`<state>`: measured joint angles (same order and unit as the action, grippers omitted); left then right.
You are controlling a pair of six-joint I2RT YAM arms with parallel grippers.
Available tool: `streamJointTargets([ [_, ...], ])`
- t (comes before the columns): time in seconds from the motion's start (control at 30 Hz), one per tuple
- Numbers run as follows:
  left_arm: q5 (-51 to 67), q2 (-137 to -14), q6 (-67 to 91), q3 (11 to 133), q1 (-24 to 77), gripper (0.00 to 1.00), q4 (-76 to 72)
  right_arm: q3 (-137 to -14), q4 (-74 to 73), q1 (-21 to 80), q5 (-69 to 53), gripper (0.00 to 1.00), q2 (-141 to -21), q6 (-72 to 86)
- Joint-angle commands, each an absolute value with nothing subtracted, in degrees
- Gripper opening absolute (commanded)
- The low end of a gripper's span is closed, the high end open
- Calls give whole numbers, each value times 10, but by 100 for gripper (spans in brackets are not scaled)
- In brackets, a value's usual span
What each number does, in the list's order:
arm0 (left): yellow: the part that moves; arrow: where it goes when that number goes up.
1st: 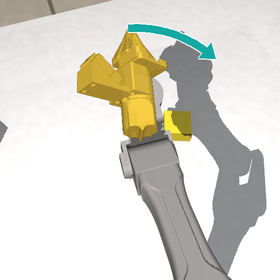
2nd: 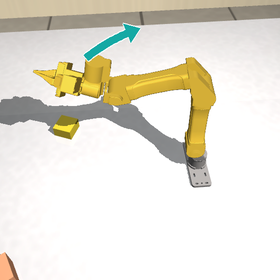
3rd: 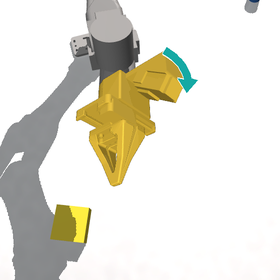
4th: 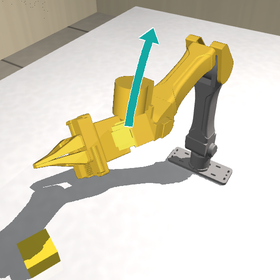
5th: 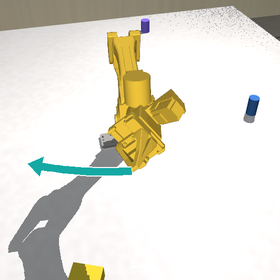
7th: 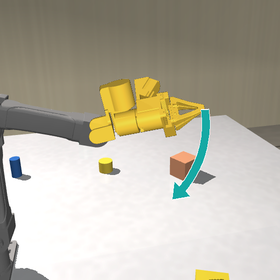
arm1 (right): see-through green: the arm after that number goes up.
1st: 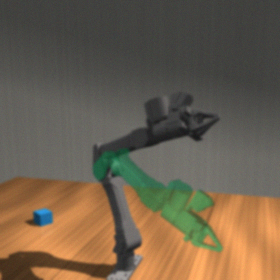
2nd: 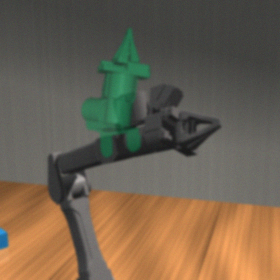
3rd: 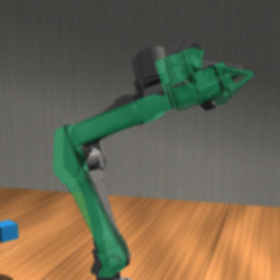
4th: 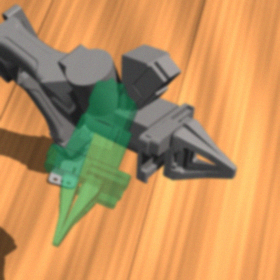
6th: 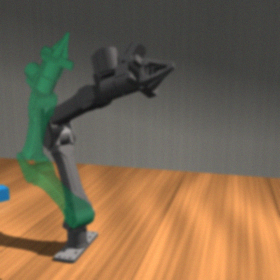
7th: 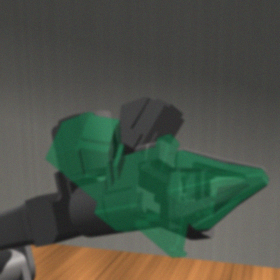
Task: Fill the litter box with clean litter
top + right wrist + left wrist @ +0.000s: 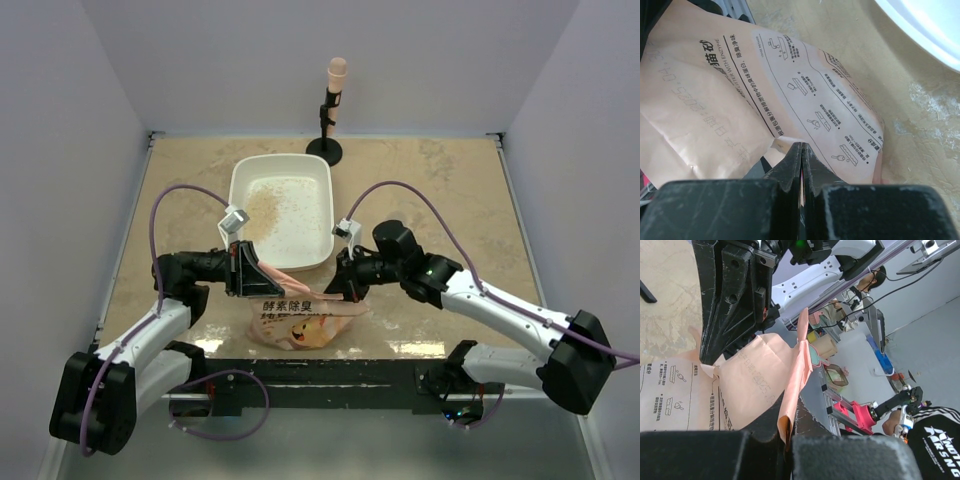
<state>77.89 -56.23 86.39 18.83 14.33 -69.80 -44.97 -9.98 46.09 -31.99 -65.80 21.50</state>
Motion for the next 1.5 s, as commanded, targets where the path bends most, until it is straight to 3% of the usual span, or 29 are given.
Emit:
streamJointTargets([
  [0.0,751,-539,889,200,142,0,-1087,-475,-74,462,-303,0,-657,206],
  [0.2,751,-534,889,198,142,0,-1087,-510,-129,461,-217,0,-622,199],
  [0.23,751,-532,889,198,142,0,-1087,-512,-149,461,-185,9,-612,208],
  [0.27,751,-529,890,199,142,0,-1087,-511,-158,459,-159,34,-589,215],
  [0.33,751,-525,890,199,142,0,-1087,-502,-191,442,-98,54,-570,235],
  [0.43,751,-520,889,198,142,0,-1087,-460,-213,411,-83,60,-530,268],
  [0.53,750,-520,886,193,142,0,-1087,-391,-186,367,-143,65,-479,310],
  [0.67,750,-521,884,194,143,0,-1087,-305,-92,366,-231,81,-423,381],
  [1.0,751,-519,884,193,143,0,-1087,-155,151,364,-351,82,-403,516],
  [1.2,750,-519,884,191,143,0,-1087,-130,260,364,-366,79,-424,508],
  [1.3,750,-520,887,191,143,0,-1087,-129,279,365,-385,73,-425,499],
  [1.47,751,-519,886,189,143,0,-1087,-125,292,364,-416,48,-410,499],
])
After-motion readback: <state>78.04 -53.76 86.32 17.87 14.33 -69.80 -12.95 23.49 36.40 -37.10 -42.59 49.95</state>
